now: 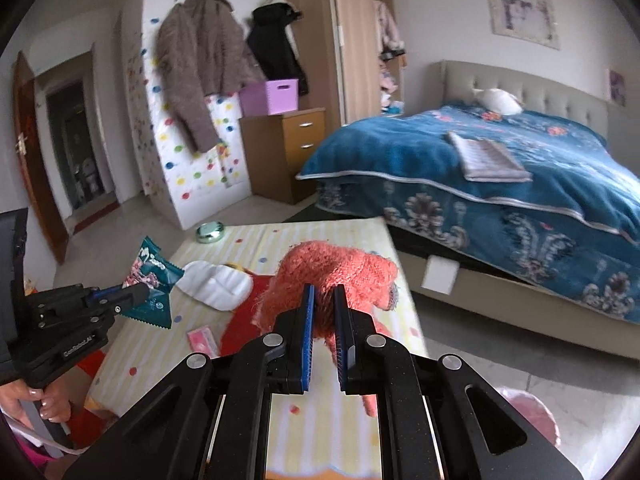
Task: Collect trash
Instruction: 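Carry cloth and wrapper over the pink bin and open both grippers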
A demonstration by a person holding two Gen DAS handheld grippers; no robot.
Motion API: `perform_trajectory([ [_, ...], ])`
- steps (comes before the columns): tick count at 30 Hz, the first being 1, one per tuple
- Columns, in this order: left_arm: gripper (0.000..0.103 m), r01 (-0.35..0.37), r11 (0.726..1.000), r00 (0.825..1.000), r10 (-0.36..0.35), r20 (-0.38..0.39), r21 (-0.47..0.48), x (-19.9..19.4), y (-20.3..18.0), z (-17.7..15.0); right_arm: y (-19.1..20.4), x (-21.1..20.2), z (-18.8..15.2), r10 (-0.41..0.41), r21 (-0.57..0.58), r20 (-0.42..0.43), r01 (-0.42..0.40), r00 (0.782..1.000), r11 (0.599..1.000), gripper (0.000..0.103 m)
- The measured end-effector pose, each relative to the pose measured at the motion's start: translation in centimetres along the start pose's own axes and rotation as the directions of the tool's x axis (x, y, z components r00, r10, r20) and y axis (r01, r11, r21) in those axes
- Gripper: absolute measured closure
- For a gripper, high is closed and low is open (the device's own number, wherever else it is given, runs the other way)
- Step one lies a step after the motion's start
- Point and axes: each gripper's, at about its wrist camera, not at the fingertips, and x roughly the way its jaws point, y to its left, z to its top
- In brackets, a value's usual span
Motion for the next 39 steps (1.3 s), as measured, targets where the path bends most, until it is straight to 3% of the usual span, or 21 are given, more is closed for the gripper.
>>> perform_trajectory([
  [10,0.093,0.177,0.97,0.984,-0.175,-0.029,0.168,1.4,-10.3,-0.4,-6.2,-5.1,-4.0,-0.097,0.1,-0.064,0.103,0.993,0.99,0.093],
  [22,0.093,0.351,0.887,0.936,-0.331,-0.116,0.301,5.3,-22.5,-1.6,-13.8,-9.0,-9.0,-0.238,0.232,-0.086,0.252,0.967,0.939,0.093],
  [27,0.093,0.385,0.863,0.923,-0.354,-0.151,0.327,7.4,-26.0,-1.5,-17.7,-8.6,-9.9,-0.235,0.31,-0.092,0.252,0.968,0.917,0.093],
  [34,0.091,0.394,0.847,0.918,-0.345,-0.195,0.356,10.3,-28.7,-1.4,-20.8,-7.8,-10.2,-0.236,0.346,-0.099,0.256,0.967,0.902,0.093],
  [35,0.086,0.396,0.846,0.917,-0.342,-0.208,0.357,11.0,-29.0,-1.5,-20.9,-7.5,-10.1,-0.239,0.35,-0.1,0.259,0.966,0.9,0.092],
  [39,0.049,0.385,0.854,0.919,-0.321,-0.228,0.35,12.3,-29.4,-1.7,-22.0,-6.0,-10.4,-0.242,0.368,-0.127,0.272,0.962,0.889,0.089],
])
